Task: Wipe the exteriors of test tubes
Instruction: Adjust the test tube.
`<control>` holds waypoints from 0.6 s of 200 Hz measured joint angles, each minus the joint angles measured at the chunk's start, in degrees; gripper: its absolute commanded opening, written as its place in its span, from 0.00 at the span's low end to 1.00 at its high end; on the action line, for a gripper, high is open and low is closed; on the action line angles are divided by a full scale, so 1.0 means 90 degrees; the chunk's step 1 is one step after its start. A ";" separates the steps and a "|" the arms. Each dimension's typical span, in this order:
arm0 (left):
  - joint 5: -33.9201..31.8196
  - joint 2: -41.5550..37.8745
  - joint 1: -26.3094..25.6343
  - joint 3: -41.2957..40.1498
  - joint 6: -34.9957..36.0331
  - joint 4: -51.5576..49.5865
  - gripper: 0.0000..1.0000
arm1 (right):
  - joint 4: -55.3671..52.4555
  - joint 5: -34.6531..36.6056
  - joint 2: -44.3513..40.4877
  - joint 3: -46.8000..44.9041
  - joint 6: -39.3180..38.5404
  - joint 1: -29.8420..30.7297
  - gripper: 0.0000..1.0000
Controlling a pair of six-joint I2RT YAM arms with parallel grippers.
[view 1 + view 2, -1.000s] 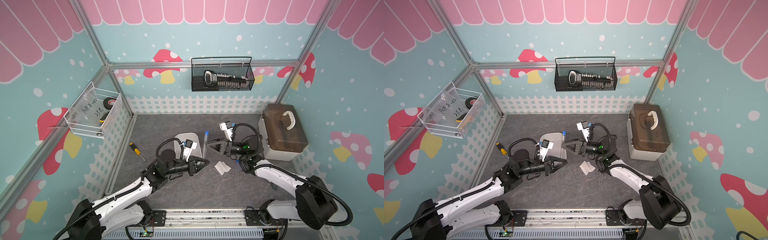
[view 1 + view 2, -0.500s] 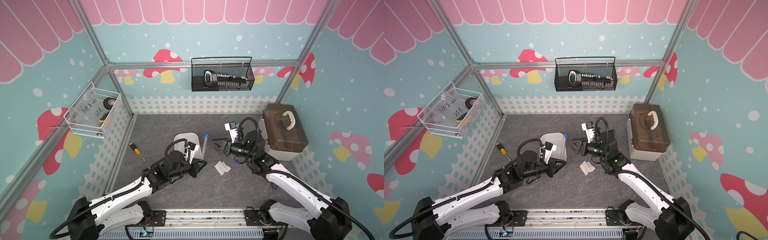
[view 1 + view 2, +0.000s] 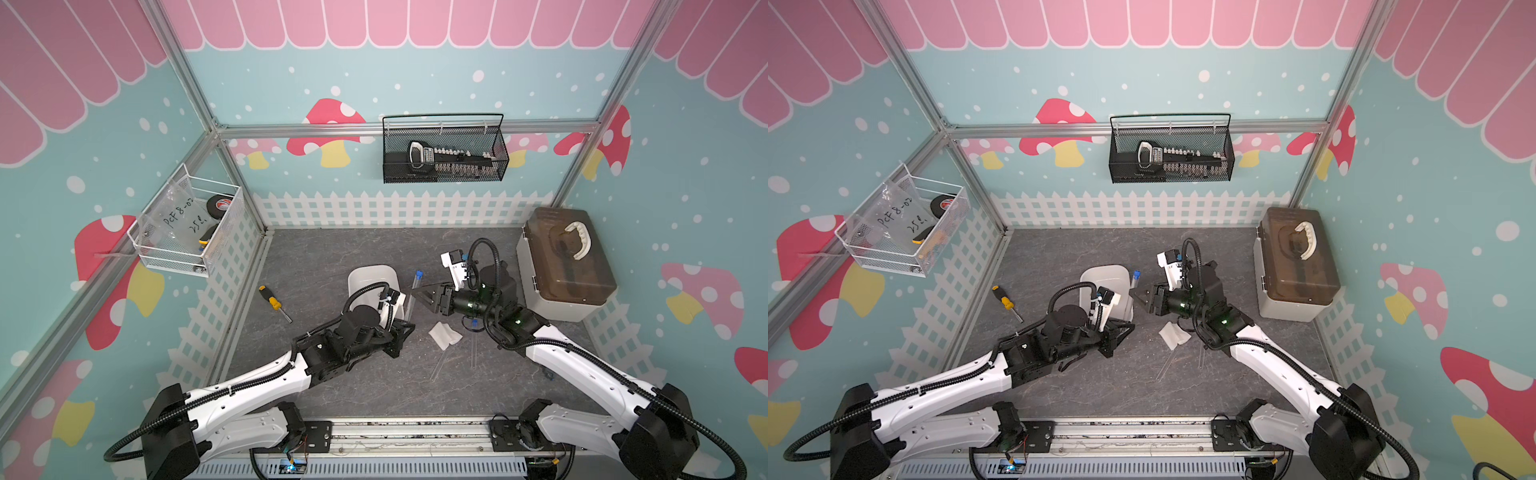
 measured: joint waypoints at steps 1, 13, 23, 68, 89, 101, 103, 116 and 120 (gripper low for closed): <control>-0.0007 0.0010 -0.0007 0.0002 0.0002 0.0000 0.07 | 0.0002 0.0002 0.0002 0.0000 0.0002 0.0002 0.52; -0.0085 0.0075 -0.0058 0.0034 0.0049 -0.0024 0.08 | 0.0029 0.0029 0.0070 0.0010 0.0019 0.0039 0.48; -0.0138 0.0143 -0.0109 0.0063 0.0085 -0.0051 0.08 | 0.0056 0.0049 0.0117 0.0015 0.0000 0.0051 0.42; -0.0267 0.0335 -0.0199 0.0114 0.0211 -0.0134 0.17 | 0.0236 0.0010 0.0228 0.0070 0.0046 0.0080 0.13; -0.0291 0.0299 -0.0199 0.0114 0.0228 -0.0143 0.29 | 0.0342 -0.0131 0.0233 0.0066 -0.0012 0.0090 0.09; -0.0262 0.0236 -0.0182 0.0107 0.0214 -0.0126 0.34 | 0.0415 -0.0253 0.0238 0.0046 -0.0049 0.0080 0.09; -0.0223 0.0219 -0.0172 0.0100 0.0233 -0.0117 0.34 | 0.0442 -0.0284 0.0240 0.0039 -0.0053 0.0078 0.09; -0.0022 0.0107 -0.0100 0.0041 0.0204 -0.0041 0.35 | 0.0617 -0.0478 0.0257 -0.0024 -0.0063 0.0068 0.08; 0.0051 0.0078 -0.0070 0.0019 0.0202 -0.0015 0.35 | 0.0680 -0.0554 0.0267 -0.0049 -0.0066 0.0068 0.08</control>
